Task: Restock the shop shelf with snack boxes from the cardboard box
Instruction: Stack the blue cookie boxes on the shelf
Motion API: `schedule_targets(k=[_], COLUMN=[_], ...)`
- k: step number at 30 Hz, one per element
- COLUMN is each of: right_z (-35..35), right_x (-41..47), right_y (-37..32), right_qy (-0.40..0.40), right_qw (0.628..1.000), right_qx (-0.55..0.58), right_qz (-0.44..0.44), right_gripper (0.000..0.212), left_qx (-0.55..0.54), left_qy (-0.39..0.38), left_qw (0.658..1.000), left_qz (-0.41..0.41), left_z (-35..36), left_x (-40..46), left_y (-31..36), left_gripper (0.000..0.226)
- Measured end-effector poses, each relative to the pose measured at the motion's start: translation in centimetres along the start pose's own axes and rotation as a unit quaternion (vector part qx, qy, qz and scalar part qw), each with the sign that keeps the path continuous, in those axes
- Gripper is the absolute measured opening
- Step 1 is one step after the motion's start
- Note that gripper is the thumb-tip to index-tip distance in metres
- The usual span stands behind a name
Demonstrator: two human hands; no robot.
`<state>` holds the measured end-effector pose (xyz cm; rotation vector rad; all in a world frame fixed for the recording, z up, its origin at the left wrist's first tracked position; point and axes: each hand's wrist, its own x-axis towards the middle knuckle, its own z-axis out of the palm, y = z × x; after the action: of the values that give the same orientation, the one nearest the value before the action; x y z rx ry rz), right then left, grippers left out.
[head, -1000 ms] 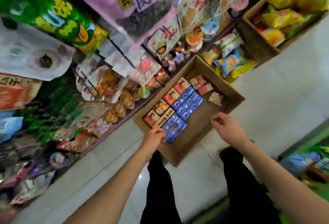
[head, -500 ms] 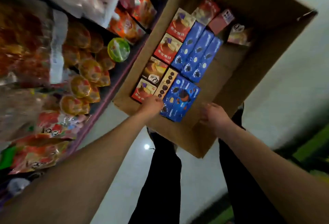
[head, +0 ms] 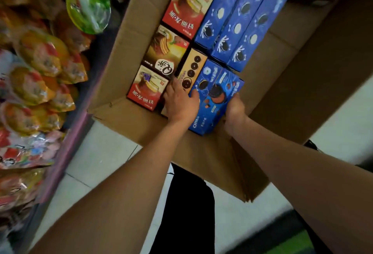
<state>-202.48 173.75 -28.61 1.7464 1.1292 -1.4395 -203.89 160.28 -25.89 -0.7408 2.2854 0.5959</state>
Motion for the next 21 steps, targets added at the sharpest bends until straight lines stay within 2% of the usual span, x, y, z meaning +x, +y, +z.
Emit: schedule_targets(k=[2,4,7,9,11,16,18,21], right_z=[0.0,-0.5,-1.9,-2.8,-3.2,-3.3,-3.6,-4.5], right_x=[-0.1,0.6,1.6,2.3,2.7,2.4,2.0,1.9], right_y=[0.0,-0.4,-1.3,-1.5,-1.2,-0.4,-0.3,-0.5], right_qy=[-0.02,-0.012,0.003,0.0,-0.007,-0.077,-0.053,-0.007], right_qw=[0.999,0.999,0.998,0.998,0.997,0.993,0.996,0.997], right_qx=[0.03,0.04,0.062,0.055,0.071,0.076,0.05,0.062], right_qz=[0.0,-0.011,-0.004,0.002,0.013,0.053,0.054,0.036], right_gripper=[0.049,0.054,0.056,0.055,0.052,0.051,0.046,0.04], left_qx=[0.029,0.058,0.019,-0.025,-0.051,-0.06,-0.089,-0.124], left_qy=[-0.021,-0.05,-0.094,-0.114,-0.092,-0.078,-0.088,-0.156], left_qw=[0.999,0.997,0.994,0.993,0.994,0.993,0.987,0.972], left_qz=[-0.018,0.019,0.045,0.007,-0.04,-0.068,-0.096,-0.12], left_z=[0.0,-0.1,0.1,0.6,1.1,1.5,1.2,1.2], left_x=[1.2,2.0,2.6,3.0,3.1,3.5,4.3,4.8], left_y=[0.0,0.2,0.3,0.4,0.6,0.7,0.9,1.3], left_gripper=[0.051,0.043,0.045,0.048,0.058,0.072,0.076,0.073])
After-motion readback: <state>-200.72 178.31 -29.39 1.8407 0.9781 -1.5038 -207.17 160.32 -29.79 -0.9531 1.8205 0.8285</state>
